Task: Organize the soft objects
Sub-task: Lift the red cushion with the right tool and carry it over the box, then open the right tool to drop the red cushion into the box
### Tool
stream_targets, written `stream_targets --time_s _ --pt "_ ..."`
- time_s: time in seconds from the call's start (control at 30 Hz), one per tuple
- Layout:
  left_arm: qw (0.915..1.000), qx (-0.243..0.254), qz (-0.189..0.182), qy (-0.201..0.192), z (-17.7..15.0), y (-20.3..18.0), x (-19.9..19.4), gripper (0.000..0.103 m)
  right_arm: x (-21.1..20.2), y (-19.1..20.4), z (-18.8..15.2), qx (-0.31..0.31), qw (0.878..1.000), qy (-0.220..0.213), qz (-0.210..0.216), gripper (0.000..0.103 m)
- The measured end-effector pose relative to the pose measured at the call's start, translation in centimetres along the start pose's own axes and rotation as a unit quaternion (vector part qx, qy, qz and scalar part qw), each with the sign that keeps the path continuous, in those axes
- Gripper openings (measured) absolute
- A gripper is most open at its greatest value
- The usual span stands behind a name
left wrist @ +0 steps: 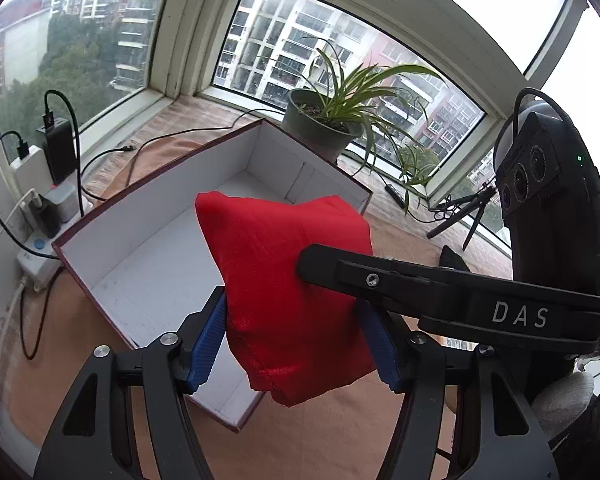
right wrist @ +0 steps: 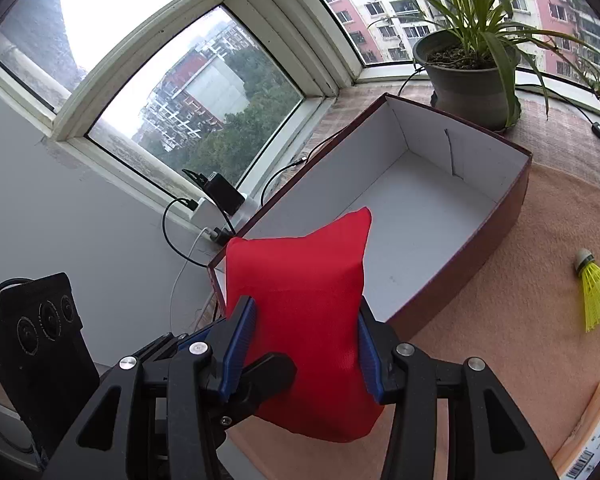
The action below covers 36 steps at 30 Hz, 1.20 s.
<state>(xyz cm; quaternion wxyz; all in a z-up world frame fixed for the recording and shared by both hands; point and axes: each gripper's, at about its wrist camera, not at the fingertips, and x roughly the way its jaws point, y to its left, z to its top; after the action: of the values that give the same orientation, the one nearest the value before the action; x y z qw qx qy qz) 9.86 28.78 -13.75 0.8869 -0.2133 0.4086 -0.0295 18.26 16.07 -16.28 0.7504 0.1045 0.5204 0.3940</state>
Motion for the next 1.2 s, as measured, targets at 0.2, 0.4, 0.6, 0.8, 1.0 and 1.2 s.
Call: stream_targets --time_s 0.2,0.4,0.6,0.8,1.0,1.2 --pt "0.9999 -0.010 0.004 0.004 1.0 1.8 1.2 0.063 2.1 -0.5 1.4 0.003 1.000 0.001 -0.006 0.045" --pt "0.9996 -0.020 0.022 -0.003 1.3 2.9 1.4 0.063 2.7 -1.0 2.2 0.013 1.000 -0.011 -0.024 0.048" --pt "0.9996 -0.019 0.023 -0.002 1.2 3.2 1.3 0.063 2.2 -1.1 2.1 0.008 0.999 -0.017 -0.037 0.049" --pt "0.9997 -0.008 0.023 0.000 0.5 2.2 1.0 0.063 0.8 -2.1 0.8 0.017 0.999 -0.024 -0.043 0.051" --pt "0.9997 -0.006 0.025 -0.004 -0.8 0.7 0.3 0.063 -1.9 -3.2 -1.1 0.013 0.998 -0.040 -0.056 0.052" --pt "0.9998 -0.006 0.017 -0.004 -2.5 -1.5 -0.5 0.064 -5.4 -4.3 -3.5 -0.006 0.996 -0.051 -0.079 0.055"
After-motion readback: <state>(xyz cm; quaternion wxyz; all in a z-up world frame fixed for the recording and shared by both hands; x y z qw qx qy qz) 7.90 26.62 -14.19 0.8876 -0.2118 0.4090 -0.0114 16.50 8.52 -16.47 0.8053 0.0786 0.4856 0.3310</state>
